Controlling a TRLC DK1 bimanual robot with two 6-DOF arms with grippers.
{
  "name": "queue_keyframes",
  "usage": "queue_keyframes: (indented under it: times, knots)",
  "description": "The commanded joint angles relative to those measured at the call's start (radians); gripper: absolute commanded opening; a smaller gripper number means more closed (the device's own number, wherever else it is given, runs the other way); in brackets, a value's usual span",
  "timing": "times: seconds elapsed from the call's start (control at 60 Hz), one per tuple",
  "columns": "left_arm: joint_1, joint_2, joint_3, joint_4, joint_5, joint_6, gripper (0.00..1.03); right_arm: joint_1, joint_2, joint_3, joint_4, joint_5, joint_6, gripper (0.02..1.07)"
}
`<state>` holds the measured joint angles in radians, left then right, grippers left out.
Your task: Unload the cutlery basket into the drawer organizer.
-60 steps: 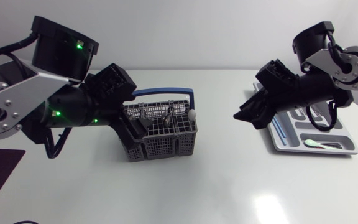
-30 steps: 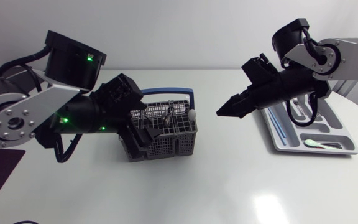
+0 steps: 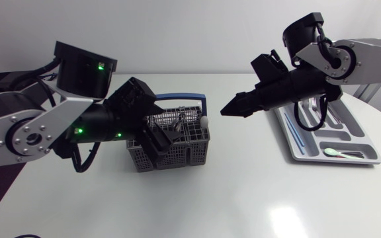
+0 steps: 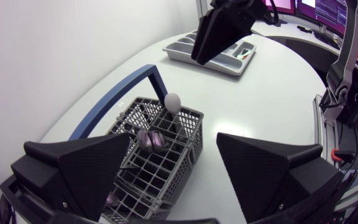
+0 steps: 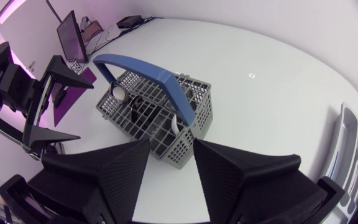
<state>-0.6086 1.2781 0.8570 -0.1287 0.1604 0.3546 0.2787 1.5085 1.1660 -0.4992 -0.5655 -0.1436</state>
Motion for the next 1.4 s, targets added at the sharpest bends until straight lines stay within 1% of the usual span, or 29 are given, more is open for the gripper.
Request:
queue_keyframes:
  times: [0.0, 0.25, 0.65, 0.967, 1.017, 1.167, 1.383]
  knots:
    - [-0.017, 0.04, -0.03, 0.012, 0.01, -0.042, 0.98, 0.014, 0.039, -0.019, 0.022, -0.007, 0.049, 0.56]
    - [-0.019, 0.083, -0.015, 0.032, 0.008, -0.105, 0.98, 0.031, 0.107, -0.014, 0.108, 0.006, 0.091, 0.56]
    - [-0.019, 0.096, -0.013, 0.04, 0.008, -0.115, 0.98, 0.077, 0.179, -0.012, 0.177, 0.044, 0.091, 0.55]
    - [-0.019, 0.096, -0.018, 0.043, 0.008, -0.12, 0.98, 0.093, 0.208, -0.011, 0.202, 0.053, 0.091, 0.55]
    - [-0.019, 0.096, -0.019, 0.043, 0.01, -0.12, 0.98, 0.094, 0.206, -0.011, 0.203, 0.058, 0.091, 0.52]
    - [-0.019, 0.093, -0.022, 0.043, 0.008, -0.121, 0.98, 0.1, 0.202, -0.02, 0.203, 0.058, 0.096, 0.52]
    - [-0.023, 0.089, -0.022, 0.043, 0.01, -0.12, 0.98, 0.106, 0.171, -0.048, 0.22, 0.084, 0.096, 0.52]
